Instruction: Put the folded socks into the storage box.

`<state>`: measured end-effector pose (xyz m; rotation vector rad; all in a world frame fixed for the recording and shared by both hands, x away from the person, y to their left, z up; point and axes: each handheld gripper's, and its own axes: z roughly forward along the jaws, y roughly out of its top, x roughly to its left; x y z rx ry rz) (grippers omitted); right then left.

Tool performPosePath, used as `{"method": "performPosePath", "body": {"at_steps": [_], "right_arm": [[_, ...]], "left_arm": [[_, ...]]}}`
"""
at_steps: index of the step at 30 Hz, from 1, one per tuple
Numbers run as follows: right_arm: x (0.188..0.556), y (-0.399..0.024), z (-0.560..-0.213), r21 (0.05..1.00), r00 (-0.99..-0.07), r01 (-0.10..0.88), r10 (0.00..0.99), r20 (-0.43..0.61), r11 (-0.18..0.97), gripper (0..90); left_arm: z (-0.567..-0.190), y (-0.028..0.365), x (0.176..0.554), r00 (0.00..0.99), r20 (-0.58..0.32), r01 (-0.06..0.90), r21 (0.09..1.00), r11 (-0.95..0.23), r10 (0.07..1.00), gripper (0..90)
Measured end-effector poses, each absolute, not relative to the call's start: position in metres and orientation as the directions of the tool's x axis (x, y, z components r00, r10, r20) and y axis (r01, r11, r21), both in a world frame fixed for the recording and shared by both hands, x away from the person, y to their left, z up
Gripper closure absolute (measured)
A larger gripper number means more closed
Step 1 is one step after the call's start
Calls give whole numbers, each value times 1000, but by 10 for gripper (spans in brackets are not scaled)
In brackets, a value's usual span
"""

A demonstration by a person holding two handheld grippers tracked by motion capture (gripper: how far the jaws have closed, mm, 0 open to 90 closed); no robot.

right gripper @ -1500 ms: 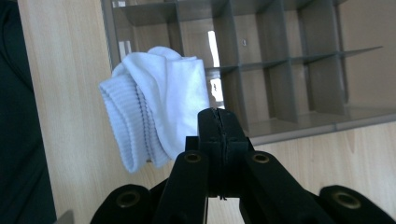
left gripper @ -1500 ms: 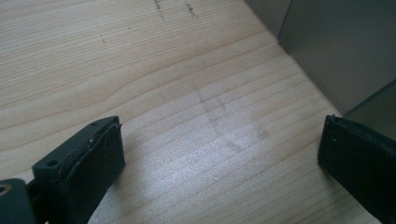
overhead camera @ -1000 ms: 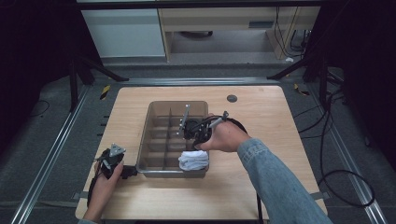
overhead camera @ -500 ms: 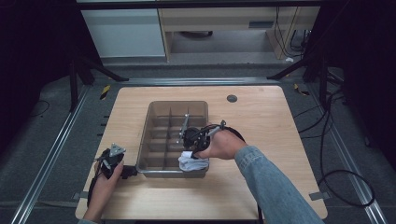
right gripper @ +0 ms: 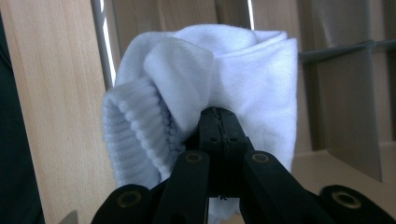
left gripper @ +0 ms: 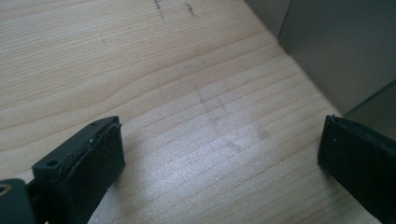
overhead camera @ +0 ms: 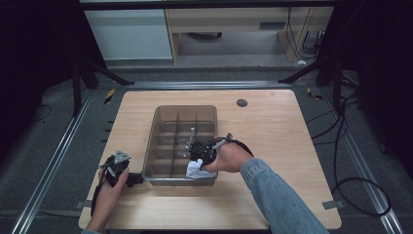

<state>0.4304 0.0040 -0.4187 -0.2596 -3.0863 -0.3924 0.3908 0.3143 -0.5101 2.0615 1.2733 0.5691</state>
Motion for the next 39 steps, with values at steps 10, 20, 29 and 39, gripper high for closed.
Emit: {"method": "performPosePath", "body": {"at_steps": [10,20,29,39], "right_arm": [[432,7,-431,195,-986,165,161,36,967,900],[429,1,-417,241,-986,167,168,18,956,900],[427,13,-388,319,-989,140,146,4,937,900],[428,23,-406,295,-991,135,135,20,946,900]], "left_arm": [[-510,314,391,436,29,622,713,-324,900,0],[-510,314,391,437,29,622,713,-325,899,0],[-510,314,391,436,28,622,713,-324,899,0],[-510,314,391,437,29,621,713,-325,899,0]]}}
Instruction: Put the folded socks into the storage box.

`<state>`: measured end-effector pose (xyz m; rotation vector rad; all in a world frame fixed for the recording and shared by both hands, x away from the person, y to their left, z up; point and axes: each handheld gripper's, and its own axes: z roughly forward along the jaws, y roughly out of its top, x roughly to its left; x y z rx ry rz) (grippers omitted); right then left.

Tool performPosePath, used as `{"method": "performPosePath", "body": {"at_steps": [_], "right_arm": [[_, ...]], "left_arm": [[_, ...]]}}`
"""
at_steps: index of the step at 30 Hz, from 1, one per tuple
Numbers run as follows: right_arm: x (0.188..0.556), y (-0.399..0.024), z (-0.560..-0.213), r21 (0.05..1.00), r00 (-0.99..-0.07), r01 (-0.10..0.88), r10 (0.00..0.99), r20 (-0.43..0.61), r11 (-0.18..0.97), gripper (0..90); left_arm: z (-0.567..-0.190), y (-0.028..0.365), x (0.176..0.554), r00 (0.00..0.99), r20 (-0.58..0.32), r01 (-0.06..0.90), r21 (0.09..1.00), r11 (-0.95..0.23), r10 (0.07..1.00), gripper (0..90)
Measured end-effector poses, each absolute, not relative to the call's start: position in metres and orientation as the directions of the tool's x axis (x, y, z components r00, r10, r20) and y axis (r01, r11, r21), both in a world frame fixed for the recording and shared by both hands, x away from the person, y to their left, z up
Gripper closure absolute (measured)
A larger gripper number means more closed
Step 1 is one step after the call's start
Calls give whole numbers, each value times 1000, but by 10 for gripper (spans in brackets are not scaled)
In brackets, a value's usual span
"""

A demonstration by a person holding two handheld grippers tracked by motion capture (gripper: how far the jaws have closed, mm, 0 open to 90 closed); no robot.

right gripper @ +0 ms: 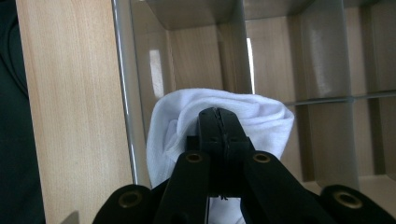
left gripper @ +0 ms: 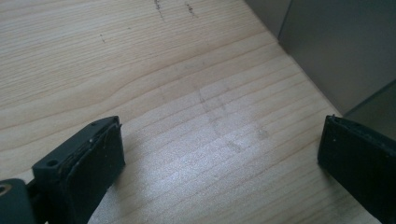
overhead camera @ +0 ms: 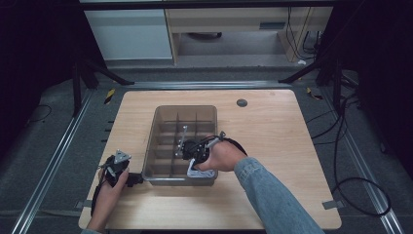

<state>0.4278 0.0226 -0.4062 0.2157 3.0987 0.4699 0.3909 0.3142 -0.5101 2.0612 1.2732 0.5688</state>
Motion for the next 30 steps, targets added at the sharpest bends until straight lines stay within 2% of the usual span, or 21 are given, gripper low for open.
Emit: {"method": "performPosePath", "body": {"at_steps": [30], "right_arm": [[429,15,-430,271,-985,171,170,29,947,900]], "left_arm": [[-510,314,391,435,26,623,713,-322,900,0]]}}
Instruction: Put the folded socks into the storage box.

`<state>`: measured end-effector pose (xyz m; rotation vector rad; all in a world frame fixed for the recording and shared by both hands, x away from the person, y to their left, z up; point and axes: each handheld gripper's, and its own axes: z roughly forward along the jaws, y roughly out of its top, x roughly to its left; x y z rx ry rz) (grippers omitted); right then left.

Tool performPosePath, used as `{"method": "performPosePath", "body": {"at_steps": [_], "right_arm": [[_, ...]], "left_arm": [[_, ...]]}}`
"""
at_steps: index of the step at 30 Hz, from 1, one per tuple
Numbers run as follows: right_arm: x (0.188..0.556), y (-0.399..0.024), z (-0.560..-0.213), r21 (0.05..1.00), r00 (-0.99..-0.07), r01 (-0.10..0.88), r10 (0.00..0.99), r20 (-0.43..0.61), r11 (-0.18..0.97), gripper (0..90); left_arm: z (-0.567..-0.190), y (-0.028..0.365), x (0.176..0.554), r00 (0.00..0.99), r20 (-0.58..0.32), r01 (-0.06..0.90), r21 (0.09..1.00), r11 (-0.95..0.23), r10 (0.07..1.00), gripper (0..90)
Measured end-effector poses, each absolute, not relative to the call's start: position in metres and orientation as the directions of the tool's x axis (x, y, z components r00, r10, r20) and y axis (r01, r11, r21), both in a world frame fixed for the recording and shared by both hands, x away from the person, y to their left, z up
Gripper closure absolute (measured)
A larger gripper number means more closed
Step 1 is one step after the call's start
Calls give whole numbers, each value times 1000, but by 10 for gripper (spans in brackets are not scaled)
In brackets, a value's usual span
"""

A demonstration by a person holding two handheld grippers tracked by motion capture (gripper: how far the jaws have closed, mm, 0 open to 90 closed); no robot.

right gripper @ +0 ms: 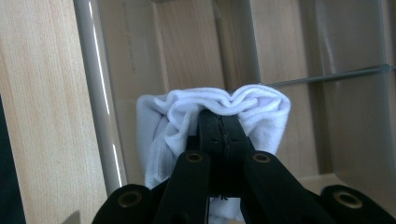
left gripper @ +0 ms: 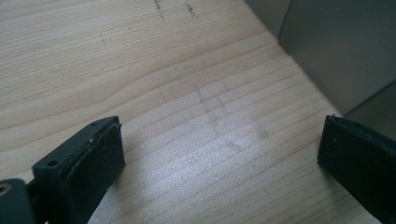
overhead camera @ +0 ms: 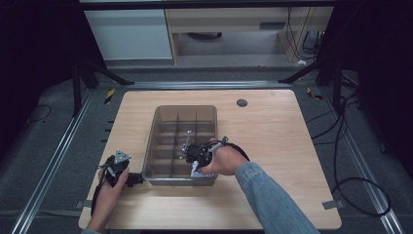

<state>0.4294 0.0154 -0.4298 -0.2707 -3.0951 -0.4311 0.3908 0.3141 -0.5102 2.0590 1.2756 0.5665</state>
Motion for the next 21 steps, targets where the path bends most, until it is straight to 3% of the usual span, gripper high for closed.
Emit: {"method": "performPosePath", "body": {"at_steps": [21], "right_arm": [[431,21,-442,225,-985,169,170,16,960,900]], "left_arm": [[-510,314,391,434,24,622,715,-319,901,0]]}}
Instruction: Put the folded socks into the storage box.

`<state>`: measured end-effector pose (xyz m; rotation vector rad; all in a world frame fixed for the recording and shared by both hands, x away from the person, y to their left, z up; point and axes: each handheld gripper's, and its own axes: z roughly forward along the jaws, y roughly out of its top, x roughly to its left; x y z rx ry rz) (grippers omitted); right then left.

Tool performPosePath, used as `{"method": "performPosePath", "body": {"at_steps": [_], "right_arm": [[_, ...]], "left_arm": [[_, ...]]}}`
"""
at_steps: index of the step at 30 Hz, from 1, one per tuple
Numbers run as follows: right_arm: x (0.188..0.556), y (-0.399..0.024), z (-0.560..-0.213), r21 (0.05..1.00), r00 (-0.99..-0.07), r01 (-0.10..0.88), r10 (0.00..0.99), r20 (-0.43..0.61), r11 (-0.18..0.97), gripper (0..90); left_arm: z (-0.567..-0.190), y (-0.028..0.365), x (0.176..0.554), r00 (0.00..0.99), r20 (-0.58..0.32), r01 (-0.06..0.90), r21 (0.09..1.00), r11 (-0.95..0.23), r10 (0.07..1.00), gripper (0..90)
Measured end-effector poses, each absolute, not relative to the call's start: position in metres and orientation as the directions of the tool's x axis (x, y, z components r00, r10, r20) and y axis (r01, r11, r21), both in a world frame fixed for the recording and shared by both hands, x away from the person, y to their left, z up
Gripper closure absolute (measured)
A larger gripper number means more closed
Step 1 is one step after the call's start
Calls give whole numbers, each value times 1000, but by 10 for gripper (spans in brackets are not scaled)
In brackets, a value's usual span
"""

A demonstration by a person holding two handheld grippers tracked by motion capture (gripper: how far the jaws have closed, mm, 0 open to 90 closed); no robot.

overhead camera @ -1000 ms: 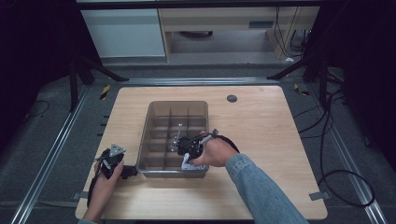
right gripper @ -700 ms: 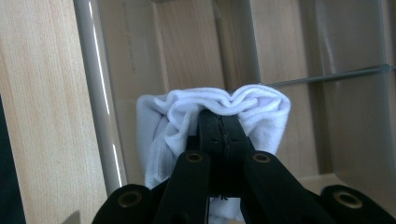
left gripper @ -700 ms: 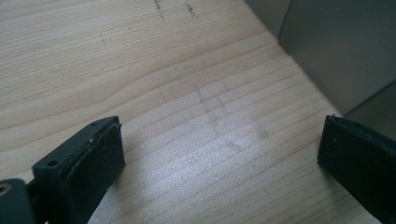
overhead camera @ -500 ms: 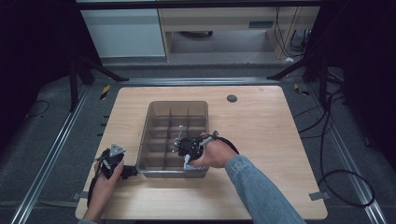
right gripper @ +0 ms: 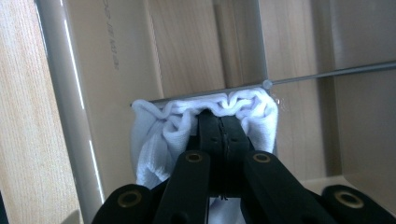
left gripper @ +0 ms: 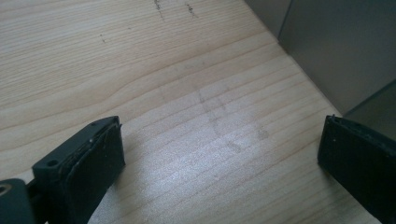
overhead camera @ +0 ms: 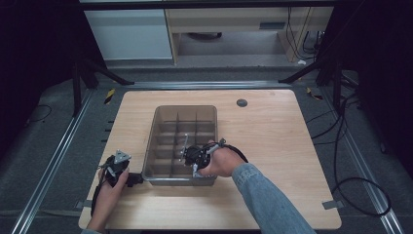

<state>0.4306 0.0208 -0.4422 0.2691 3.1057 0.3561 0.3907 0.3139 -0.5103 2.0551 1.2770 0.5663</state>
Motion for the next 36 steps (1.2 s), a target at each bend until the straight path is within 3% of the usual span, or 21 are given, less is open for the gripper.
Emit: {"method": "performPosePath", "body": {"at_steps": [21,36], "right_arm": [[432,6,-408,299,-981,167,189,-46,939,900],[431,15,-424,257,-986,141,160,-53,956,900]], "left_arm": [[-510,314,391,435,25,623,713,-321,900,0],[-510,314,391,435,26,623,713,-321,900,0]]}}
